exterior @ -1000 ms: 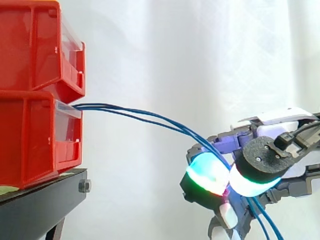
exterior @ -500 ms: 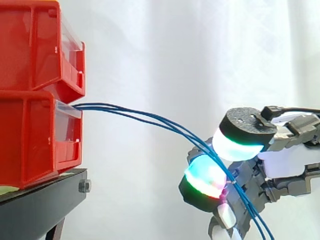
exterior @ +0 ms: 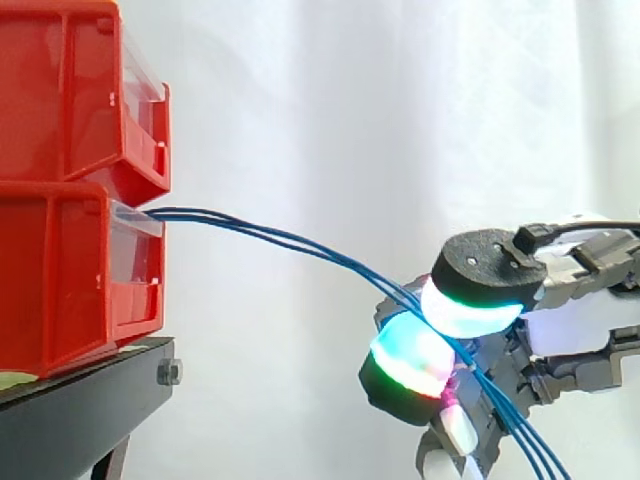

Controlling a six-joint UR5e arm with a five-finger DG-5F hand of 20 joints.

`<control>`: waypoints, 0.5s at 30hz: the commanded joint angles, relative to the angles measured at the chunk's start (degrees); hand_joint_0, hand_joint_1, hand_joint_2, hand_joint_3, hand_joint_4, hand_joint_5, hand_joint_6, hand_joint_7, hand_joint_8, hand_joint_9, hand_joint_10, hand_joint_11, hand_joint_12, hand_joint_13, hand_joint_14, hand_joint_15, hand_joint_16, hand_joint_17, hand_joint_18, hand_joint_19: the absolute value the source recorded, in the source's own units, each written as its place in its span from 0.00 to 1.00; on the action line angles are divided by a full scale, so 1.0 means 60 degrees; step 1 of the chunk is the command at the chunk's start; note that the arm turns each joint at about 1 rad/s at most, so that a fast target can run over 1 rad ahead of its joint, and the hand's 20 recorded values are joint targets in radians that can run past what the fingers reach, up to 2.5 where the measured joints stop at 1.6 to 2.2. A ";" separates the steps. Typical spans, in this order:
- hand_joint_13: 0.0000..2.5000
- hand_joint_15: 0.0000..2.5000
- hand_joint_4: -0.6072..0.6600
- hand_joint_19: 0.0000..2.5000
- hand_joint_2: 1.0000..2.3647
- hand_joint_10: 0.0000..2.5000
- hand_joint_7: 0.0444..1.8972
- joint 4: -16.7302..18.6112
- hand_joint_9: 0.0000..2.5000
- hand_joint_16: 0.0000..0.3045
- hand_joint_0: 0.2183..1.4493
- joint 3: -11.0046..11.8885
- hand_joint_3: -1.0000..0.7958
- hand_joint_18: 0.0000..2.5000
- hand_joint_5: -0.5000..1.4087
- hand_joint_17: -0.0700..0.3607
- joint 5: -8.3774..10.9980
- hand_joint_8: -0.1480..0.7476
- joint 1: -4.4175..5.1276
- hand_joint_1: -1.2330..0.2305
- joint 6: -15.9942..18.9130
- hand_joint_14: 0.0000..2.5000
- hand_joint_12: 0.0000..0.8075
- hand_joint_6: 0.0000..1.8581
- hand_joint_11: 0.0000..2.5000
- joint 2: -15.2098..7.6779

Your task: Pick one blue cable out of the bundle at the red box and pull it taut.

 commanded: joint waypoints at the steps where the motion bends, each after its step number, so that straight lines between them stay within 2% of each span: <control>1: 0.35 0.17 0.48 0.15 0.01 0.01 0.52 0.0000 0.40 0.15 0.40 0.0000 0.38 0.31 0.18 0.40 0.0023 0.51 0.0000 0.22 0.0000 0.01 0.46 0.50 0.28 0.0000; 10: 0.34 0.17 0.40 0.14 0.00 0.01 0.54 -0.0015 0.40 0.14 0.46 0.0000 0.28 0.31 0.18 0.39 -0.0007 0.46 0.0000 0.20 0.0015 0.01 0.45 0.49 0.28 0.0000; 15: 0.34 0.17 0.46 0.14 0.00 0.01 0.51 0.0000 0.39 0.14 0.40 0.0000 0.28 0.31 0.18 0.39 -0.0007 0.44 0.0000 0.18 0.0000 0.01 0.44 0.49 0.28 0.0000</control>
